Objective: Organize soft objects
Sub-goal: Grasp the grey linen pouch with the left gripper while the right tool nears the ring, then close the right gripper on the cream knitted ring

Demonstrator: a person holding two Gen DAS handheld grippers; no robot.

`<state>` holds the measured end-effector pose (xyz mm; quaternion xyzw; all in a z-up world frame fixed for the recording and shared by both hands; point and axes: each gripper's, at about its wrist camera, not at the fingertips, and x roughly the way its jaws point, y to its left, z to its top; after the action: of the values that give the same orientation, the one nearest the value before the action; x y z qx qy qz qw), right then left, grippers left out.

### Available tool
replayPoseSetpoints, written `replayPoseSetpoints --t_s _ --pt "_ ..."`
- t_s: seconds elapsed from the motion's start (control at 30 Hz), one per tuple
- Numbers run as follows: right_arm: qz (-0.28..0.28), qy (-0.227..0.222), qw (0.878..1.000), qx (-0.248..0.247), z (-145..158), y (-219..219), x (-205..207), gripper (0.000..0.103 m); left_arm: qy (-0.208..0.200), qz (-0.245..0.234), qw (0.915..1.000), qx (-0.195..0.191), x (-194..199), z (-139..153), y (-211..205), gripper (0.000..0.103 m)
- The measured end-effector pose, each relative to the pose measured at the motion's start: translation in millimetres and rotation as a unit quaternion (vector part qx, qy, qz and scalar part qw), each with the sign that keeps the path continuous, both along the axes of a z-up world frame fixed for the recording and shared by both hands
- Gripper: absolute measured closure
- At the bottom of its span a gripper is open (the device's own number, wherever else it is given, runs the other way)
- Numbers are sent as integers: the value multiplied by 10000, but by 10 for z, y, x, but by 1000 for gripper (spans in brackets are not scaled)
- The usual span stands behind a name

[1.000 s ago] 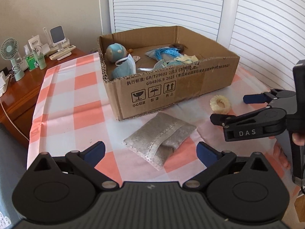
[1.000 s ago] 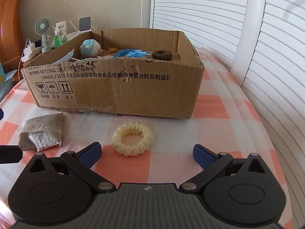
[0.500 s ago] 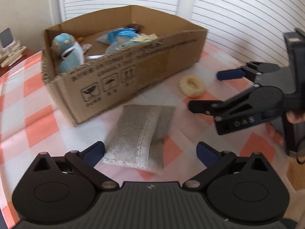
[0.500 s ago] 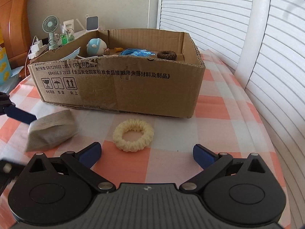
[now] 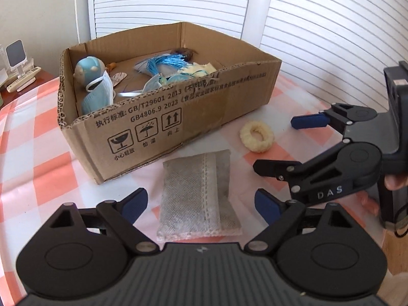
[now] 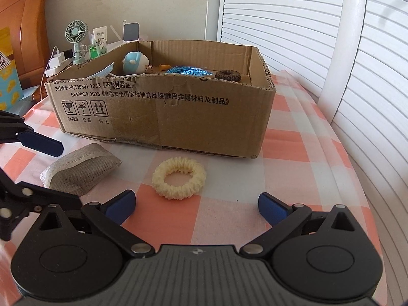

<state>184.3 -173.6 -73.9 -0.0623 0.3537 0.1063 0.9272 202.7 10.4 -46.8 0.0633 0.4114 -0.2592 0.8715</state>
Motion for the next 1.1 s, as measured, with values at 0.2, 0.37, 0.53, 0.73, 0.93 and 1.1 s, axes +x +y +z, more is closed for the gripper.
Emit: replayPoseSetpoints --t_s 0.2,0.37,0.53,0.73,0.93,1.1 --pt "29 -27 10000 -15 1 -1 -27 0 -110 261 9995 146 -54 27 -16 61" --pt "17 -39 10000 -15 1 18 -29 0 -46 735 9972 159 -215 54 159 62" --pt "212 83 9997 23 15 103 95 0 67 1079 9941 -42 -338 41 340 61" --pt "486 83 9988 25 30 217 199 3 81 1183 9928 -142 -317 28 390 55" --pt "510 -13 9987 47 90 187 152 34 53 1241 9921 -192 -310 20 419 45" --pt "416 -28 9991 14 115 151 151 53 49 1270 9917 -218 -299 20 416 45"
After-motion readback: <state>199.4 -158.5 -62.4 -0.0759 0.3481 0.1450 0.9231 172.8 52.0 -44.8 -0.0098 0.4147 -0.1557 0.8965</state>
